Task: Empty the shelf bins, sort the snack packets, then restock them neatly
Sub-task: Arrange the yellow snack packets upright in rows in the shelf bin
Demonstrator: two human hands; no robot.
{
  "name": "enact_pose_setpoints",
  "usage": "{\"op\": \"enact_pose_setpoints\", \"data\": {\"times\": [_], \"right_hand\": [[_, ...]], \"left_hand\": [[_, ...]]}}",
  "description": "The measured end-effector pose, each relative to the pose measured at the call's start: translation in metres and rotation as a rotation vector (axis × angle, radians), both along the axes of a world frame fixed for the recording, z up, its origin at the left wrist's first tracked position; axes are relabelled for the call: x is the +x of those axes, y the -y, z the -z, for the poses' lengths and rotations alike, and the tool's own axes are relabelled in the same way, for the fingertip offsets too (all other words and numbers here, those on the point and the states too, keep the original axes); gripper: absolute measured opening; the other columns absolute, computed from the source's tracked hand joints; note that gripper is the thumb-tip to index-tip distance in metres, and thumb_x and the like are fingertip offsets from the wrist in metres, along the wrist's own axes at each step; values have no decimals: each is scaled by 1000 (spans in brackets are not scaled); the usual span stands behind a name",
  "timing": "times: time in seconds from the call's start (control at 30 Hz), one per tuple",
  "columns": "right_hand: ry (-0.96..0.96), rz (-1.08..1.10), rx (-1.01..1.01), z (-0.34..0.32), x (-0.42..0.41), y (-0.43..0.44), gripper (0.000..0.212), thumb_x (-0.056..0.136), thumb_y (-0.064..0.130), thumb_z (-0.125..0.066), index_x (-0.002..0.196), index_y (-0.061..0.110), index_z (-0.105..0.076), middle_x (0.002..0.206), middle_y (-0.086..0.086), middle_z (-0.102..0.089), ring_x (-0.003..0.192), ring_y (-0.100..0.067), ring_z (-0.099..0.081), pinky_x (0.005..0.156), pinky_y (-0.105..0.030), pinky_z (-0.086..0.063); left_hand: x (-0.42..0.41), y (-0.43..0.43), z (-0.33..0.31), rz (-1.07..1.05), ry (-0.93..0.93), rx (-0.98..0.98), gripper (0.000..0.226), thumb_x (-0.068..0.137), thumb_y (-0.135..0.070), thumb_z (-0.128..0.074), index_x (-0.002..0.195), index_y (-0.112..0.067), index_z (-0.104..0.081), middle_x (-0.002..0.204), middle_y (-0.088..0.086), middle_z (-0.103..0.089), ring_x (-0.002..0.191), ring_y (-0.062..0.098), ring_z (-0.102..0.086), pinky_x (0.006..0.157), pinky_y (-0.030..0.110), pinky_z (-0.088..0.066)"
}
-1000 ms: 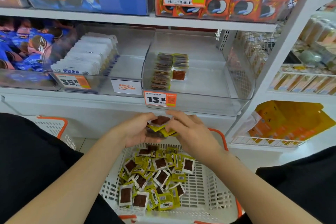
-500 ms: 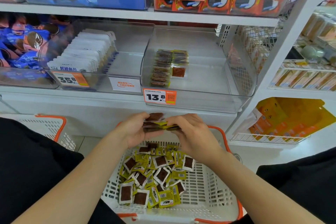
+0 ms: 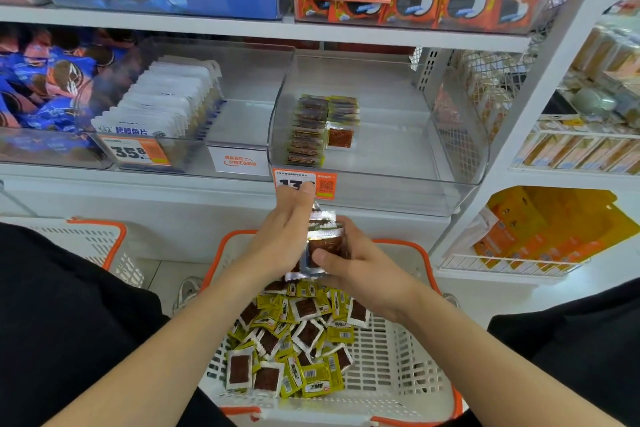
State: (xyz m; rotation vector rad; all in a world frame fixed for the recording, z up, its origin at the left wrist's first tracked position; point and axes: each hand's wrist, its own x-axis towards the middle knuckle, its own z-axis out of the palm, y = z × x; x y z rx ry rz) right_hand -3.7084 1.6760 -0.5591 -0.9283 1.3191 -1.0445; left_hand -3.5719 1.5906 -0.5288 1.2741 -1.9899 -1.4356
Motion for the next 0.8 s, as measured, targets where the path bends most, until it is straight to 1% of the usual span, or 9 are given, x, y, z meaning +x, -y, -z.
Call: {"op": "enact_pose_setpoints", "data": {"times": [0.07,0.13,0.2,0.3,0.4,0.47,0.6,0.7,0.8], "right_hand": [[-68,16,-120,-12,8,-3,45,103,7,-62,134,37,-49,117,6,-75,114,-19,-71,102,-46,-57],[-222,55,-252,-17,8,-1,41,102,8,-64,136,29,-52,116,3,-75,111,-18,-72,101,-49,-56],[-362,113,-374,-25,6,0,44,100,10,-67,138,24,-51,120,7,-73,115,-13,-69,102,-46,-56],[-597,277,-649,-37,2,2,52,97,2,-67,143,16,-48,131,4,-62,124,-14,-62,104,-40,-53],[-883,367,-878,-42,-5,11,52,93,-8,-64,141,4,-50,138,-9,-52,129,-27,-53,104,-47,-48],[-1029,249,-902,-43,-11,15,59,88,-7,-65,145,2,-49,149,-12,-45,139,-29,-46,107,-48,-45],[-848,-6,-857,-48,-18,10,73,84,-2,-66,152,3,-41,159,-10,-29,152,-30,-31,117,-47,-39],[-679,196,-793,-46,-18,13,37,103,12,-57,140,19,-58,153,3,-43,146,-24,-39,114,-43,-40],[-635,421,-643,-47,-26,23,19,99,27,-71,117,29,-64,120,13,-65,116,-15,-57,91,-33,-46]], "left_hand": [[-1,-2,-7,14,-62,-20,63,99,-79,-14,137,-37,-43,128,-21,-53,124,6,-50,107,27,-35],[0,6,-8,2,-185,41,64,89,-89,-20,123,-45,-52,124,-7,-64,121,17,-61,109,44,-46],[-1,9,-15,-22,-255,-39,49,92,-81,-22,108,-46,-53,113,-1,-65,112,21,-63,99,51,-51],[-7,3,-31,-211,-416,-204,43,96,-67,-33,113,-34,-54,109,-4,-64,105,19,-63,95,52,-54],[-13,-1,-40,-69,-612,181,64,87,-65,-58,132,-19,-58,120,4,-70,112,23,-67,106,55,-52],[-17,-6,-40,100,-709,375,60,95,-44,-66,143,-11,-51,129,12,-67,122,27,-65,105,52,-53],[-16,0,-40,100,-826,437,43,102,-14,-58,145,-14,-52,129,17,-68,120,32,-67,100,55,-56],[-11,10,-42,190,-761,455,41,105,-8,-49,146,-13,-51,133,20,-68,118,38,-69,95,58,-58],[-7,15,-38,292,-647,428,45,105,-8,-49,150,-14,-48,139,20,-65,121,42,-67,92,58,-59]]}}
